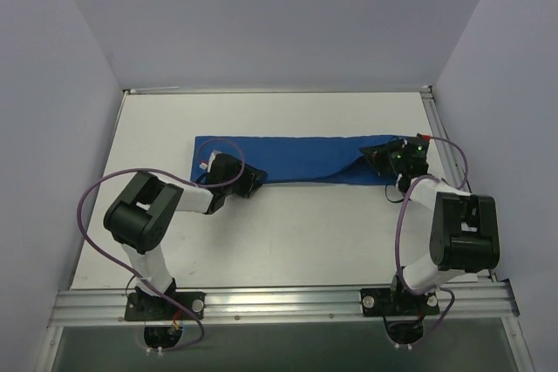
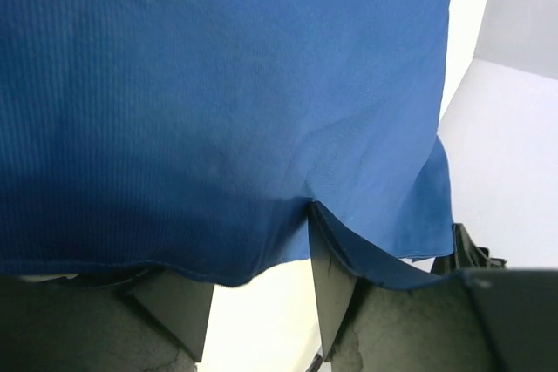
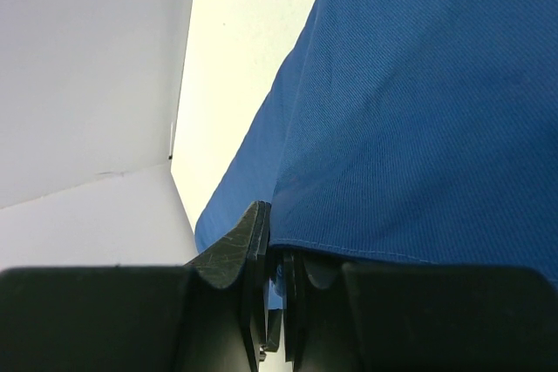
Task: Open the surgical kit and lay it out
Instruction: Open the surgical kit at the center of the board.
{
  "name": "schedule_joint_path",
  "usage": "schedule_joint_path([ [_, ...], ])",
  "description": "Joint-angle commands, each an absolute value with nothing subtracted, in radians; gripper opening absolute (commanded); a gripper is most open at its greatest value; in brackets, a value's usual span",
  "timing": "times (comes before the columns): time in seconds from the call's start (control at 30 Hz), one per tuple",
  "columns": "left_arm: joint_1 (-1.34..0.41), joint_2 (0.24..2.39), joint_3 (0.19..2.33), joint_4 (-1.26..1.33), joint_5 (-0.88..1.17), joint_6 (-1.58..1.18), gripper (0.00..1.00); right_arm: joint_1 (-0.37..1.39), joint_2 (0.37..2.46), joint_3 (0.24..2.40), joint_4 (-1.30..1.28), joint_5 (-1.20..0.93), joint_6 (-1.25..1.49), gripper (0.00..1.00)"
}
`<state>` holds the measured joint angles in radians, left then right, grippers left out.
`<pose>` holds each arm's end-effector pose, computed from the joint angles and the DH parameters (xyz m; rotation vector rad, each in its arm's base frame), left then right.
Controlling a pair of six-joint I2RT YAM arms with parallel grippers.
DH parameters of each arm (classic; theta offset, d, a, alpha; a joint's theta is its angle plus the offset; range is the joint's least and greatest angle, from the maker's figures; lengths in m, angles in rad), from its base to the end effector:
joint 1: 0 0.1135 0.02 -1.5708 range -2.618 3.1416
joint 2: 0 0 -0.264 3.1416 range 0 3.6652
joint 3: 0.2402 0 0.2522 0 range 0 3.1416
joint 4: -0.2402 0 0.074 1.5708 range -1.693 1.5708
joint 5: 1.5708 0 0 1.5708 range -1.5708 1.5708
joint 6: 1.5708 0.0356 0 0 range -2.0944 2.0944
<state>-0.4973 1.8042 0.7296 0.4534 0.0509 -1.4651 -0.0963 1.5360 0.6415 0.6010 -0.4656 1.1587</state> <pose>0.2975 -0.1636 0.1197 -1.1066 2.1741 -1.0767 0.3123 -0.0141 0.1932 0.8762 1.7989 1.1440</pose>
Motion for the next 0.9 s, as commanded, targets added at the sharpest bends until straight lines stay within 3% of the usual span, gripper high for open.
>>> schedule_joint_path([
  [0.0, -0.505, 1.827, 0.729, 0.548, 0.020, -1.485, 0.51, -0.084, 1.534, 0.672, 0.627, -0.511, 1.149, 0.00],
  [0.37, -0.503, 1.749, 0.739, 0.439, 0.015, -1.442, 0.34, -0.086, 1.531, 0.672, 0.620, -0.514, 1.137, 0.00],
  [0.43, -0.502, 1.737, 0.739, 0.426, 0.015, -1.436, 0.26, -0.086, 1.531, 0.670, 0.617, -0.515, 1.134, 0.00],
  [0.53, -0.500, 1.707, 0.758, 0.364, 0.009, -1.404, 0.21, -0.089, 1.528, 0.675, 0.606, -0.518, 1.129, 0.00],
  [0.73, -0.499, 1.649, 0.804, 0.255, -0.023, -1.344, 0.19, -0.089, 1.516, 0.716, 0.537, -0.508, 1.082, 0.00],
  [0.87, -0.499, 1.637, 0.816, 0.221, -0.020, -1.330, 0.26, -0.097, 1.511, 0.724, 0.512, -0.495, 1.063, 0.00],
])
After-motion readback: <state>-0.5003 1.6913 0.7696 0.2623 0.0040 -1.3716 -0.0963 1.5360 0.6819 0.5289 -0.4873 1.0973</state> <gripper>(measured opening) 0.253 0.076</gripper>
